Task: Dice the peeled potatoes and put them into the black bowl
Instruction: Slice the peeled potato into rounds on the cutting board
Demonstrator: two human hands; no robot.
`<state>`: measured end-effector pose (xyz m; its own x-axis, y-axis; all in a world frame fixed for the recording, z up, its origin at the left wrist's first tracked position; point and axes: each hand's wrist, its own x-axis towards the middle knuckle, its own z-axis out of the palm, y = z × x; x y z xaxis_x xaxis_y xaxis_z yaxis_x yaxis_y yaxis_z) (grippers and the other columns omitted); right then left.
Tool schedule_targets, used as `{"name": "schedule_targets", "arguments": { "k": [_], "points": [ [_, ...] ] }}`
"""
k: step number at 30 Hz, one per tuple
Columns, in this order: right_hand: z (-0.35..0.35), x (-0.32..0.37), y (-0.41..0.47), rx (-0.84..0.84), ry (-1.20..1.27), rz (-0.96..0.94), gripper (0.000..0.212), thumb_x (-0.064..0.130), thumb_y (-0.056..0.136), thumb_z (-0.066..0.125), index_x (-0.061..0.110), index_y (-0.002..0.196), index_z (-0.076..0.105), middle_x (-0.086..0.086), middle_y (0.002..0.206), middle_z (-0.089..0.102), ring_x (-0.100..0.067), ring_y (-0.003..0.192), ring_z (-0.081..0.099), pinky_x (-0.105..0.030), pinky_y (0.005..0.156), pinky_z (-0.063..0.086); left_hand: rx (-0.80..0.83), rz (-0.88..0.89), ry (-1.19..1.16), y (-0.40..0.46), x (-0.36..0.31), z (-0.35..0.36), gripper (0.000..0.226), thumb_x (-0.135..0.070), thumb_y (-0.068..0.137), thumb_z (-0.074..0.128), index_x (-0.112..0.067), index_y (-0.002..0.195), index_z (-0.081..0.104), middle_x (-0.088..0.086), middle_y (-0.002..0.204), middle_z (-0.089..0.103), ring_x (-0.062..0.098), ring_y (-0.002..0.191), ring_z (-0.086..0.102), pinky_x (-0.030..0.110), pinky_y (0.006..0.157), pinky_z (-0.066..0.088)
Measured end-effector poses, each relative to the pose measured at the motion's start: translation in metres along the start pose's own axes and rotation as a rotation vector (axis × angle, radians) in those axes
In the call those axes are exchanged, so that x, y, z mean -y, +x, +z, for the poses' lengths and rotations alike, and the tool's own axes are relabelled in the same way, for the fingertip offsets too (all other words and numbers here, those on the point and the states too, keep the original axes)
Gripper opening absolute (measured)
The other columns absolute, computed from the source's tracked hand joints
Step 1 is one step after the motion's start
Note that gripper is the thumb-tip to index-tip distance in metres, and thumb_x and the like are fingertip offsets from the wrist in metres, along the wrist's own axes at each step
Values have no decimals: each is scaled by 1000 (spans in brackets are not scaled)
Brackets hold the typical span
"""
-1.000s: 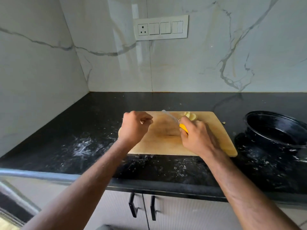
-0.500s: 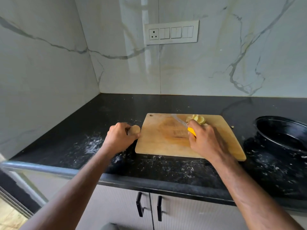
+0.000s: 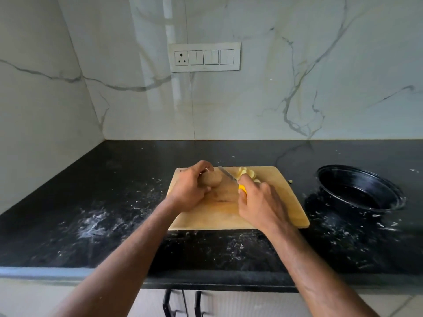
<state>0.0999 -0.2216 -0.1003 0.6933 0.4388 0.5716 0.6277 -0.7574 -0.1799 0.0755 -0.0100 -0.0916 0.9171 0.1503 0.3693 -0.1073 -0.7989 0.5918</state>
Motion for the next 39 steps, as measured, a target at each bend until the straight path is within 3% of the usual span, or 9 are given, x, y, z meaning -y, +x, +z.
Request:
{"name": "schedule_targets", "arguments": {
  "k": [4, 9, 13, 18, 25, 29, 34, 37, 39],
  "points": [
    [1, -1, 1, -4, 4, 1, 18, 22, 92, 60, 22, 109, 53, -2, 70, 62, -18, 53, 51, -25, 43, 35, 43, 121, -154, 5, 11, 1, 47, 5, 74, 72, -25, 109, 65, -10, 111, 68, 12, 107, 62, 32, 92, 52],
    [1, 1, 1, -23, 5, -25, 16, 19, 90, 62, 20, 106, 59, -3, 71, 68, -22, 56, 60, -23, 49, 32, -28, 129, -284, 2, 18, 0, 17, -8, 88, 74, -20, 101, 71, -6, 98, 73, 14, 97, 68, 26, 88, 53],
    [-1, 6, 3, -18, 80, 99, 11, 21, 92, 60, 22, 103, 62, -1, 80, 68, -16, 65, 49, -22, 47, 25, -30, 82, -247, 2, 15, 4, 26, -8, 86, 77, -16, 111, 72, -8, 105, 72, 4, 102, 65, 11, 85, 46],
    [11, 26, 3, -65, 268, 294, 6, 17, 85, 63, 23, 86, 61, 2, 76, 66, -21, 69, 56, -30, 58, 38, -85, 84, -128, 3, 14, 7, 30, -20, 83, 81, -15, 112, 75, -9, 102, 74, 1, 93, 65, 6, 77, 45],
    [7, 29, 0, -80, 262, 278, 17, 19, 91, 63, 22, 108, 59, 0, 87, 65, -16, 71, 48, -18, 51, 30, -122, 57, -56, 1, 10, 6, 35, -26, 81, 83, -22, 114, 73, -14, 101, 71, -1, 89, 63, 3, 74, 42],
    [5, 36, 3, -78, 261, 258, 13, 18, 92, 63, 20, 105, 60, -4, 84, 65, -17, 69, 51, -24, 53, 36, -152, 63, -64, -3, 6, 6, 36, -27, 83, 82, -24, 118, 75, -21, 103, 69, 2, 90, 66, 16, 78, 51],
    [2, 37, 14, -44, 254, 278, 9, 19, 95, 58, 17, 103, 60, -1, 81, 59, -17, 70, 49, -20, 46, 26, -194, 70, -17, -2, 10, 9, 42, -34, 80, 84, -22, 119, 74, -6, 102, 77, 4, 80, 69, 27, 80, 56],
    [4, 39, 15, -13, 224, 282, 13, 21, 96, 57, 17, 108, 60, -3, 89, 63, -15, 74, 44, -24, 53, 32, -200, 103, 16, -3, 9, 11, 42, -29, 83, 82, -21, 123, 72, 2, 94, 78, 15, 78, 71, 29, 79, 56],
    [4, 39, 14, 1, 220, 284, 14, 22, 97, 57, 18, 110, 60, -4, 94, 65, -14, 76, 43, -20, 50, 29, -195, 170, 40, -3, 9, 12, 40, -26, 85, 81, -23, 124, 72, 4, 94, 78, 18, 79, 71, 30, 79, 56]
  ]
}}
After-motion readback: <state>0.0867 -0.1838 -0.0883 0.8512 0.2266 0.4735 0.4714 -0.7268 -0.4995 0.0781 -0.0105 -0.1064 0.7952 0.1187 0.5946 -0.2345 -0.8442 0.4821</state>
